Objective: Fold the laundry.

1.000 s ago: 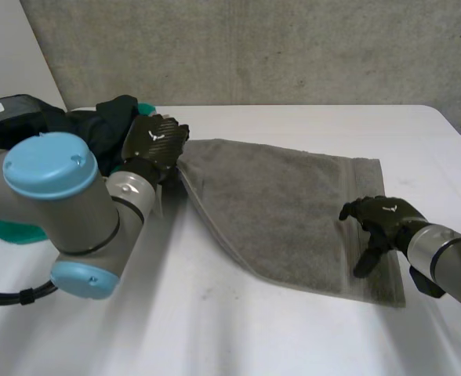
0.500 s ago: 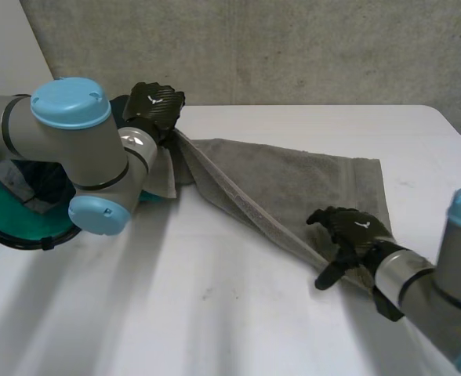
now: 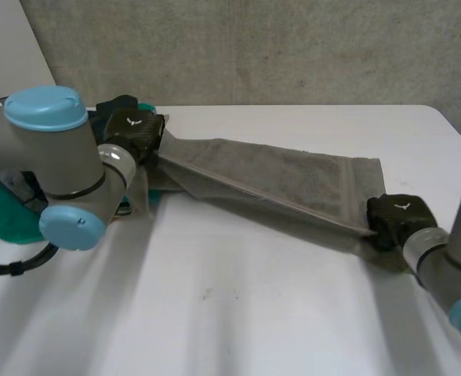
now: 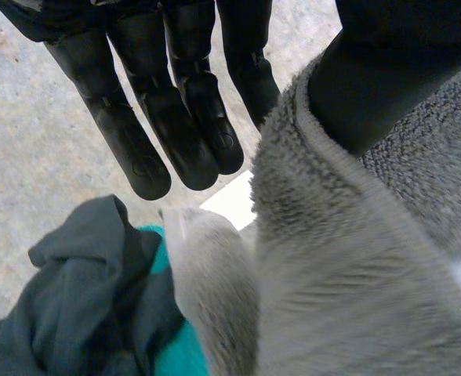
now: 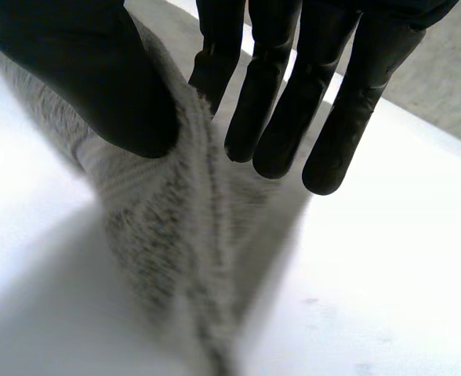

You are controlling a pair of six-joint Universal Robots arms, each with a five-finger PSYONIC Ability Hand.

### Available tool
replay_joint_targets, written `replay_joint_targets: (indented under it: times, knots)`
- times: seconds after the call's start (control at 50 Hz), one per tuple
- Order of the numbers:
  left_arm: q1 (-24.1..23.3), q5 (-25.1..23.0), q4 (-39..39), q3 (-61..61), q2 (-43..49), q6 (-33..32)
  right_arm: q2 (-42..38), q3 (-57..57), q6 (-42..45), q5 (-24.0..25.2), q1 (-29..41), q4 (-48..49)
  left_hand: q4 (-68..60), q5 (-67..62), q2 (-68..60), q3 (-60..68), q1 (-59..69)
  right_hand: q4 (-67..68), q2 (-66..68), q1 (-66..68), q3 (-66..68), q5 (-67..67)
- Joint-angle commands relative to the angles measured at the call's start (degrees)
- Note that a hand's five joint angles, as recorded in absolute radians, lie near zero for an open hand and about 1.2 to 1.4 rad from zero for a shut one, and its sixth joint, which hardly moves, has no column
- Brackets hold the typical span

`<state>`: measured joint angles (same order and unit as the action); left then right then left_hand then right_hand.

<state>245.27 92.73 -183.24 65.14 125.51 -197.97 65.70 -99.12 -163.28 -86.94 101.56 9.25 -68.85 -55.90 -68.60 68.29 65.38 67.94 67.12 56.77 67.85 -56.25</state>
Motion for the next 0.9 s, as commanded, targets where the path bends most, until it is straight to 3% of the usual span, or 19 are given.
replay_joint_targets:
  times: [0.02, 0.12, 0.22, 0.32, 0.4, 0.5, 0.6, 0.7, 0.82, 0.9]
  knots:
    - [-0.8, -0.5, 4.7, 13.8, -12.2, -0.8, 9.4, 2.7, 17.9, 3.8, -4.4, -10.9, -11.2, -14.1, -11.4, 11.7, 14.6, 12.1, 12.9, 23.2, 12.2, -13.7]
    - [-1.5, -1.4, 13.6, 21.0, -21.9, -5.2, 17.4, 7.4, 30.7, 3.8, -6.4, -25.6, -11.2, -14.1, -11.4, 11.7, 14.6, 12.1, 12.9, 23.2, 12.2, -13.7]
    - [-3.6, -4.9, 20.5, 28.5, -28.6, -15.1, 21.7, 8.7, 36.7, 4.4, -6.6, -33.6, -11.2, -14.1, -11.4, 11.7, 14.6, 12.1, 12.9, 23.2, 12.2, -13.7]
    - [-4.2, -5.8, 16.5, 30.9, -25.7, -20.3, 21.2, 7.6, 40.3, 4.4, -6.5, -35.8, -10.5, -13.4, -10.7, 11.1, 14.0, 12.1, 12.9, 23.2, 12.2, -13.7]
    - [-3.9, -5.4, 9.3, 28.6, -17.1, -22.5, 16.5, 8.1, 41.5, 3.9, -6.0, -35.0, -10.3, -13.3, -10.6, 10.9, 13.8, 12.1, 12.9, 23.2, 12.2, -13.7]
    - [-4.1, -2.3, 1.6, 18.4, -8.4, -23.7, 5.8, 16.3, 40.2, 1.7, -5.5, -30.3, -10.8, -13.8, -11.1, 11.4, 14.3, 12.1, 12.9, 23.2, 12.2, -13.7]
    - [-3.6, 1.2, -4.9, 2.3, -2.6, -27.4, 1.2, 29.4, 34.1, -2.1, -2.4, -22.1, -11.2, -14.1, -11.4, 11.7, 14.6, 12.1, 12.9, 23.2, 12.2, -13.7]
    - [-3.2, 1.2, -18.5, -14.6, -1.1, -29.4, 0.4, 42.7, 27.2, -4.6, -0.2, -8.7, -11.2, -14.1, -11.4, 11.7, 14.6, 12.1, 12.9, 23.2, 12.2, -13.7]
    - [-2.2, 1.1, -32.7, -17.9, -2.8, -28.7, 3.2, 44.0, 25.1, -6.9, 0.3, 11.2, -11.2, -14.1, -11.4, 11.7, 14.6, 12.1, 12.9, 23.2, 12.2, -13.7]
    - [-2.6, 1.1, -32.9, -13.6, -5.1, -28.1, 5.8, 39.8, 25.1, -6.7, 1.6, 11.5, -11.0, -14.0, -11.3, 11.6, 14.5, 12.1, 12.9, 23.2, 12.2, -13.7]
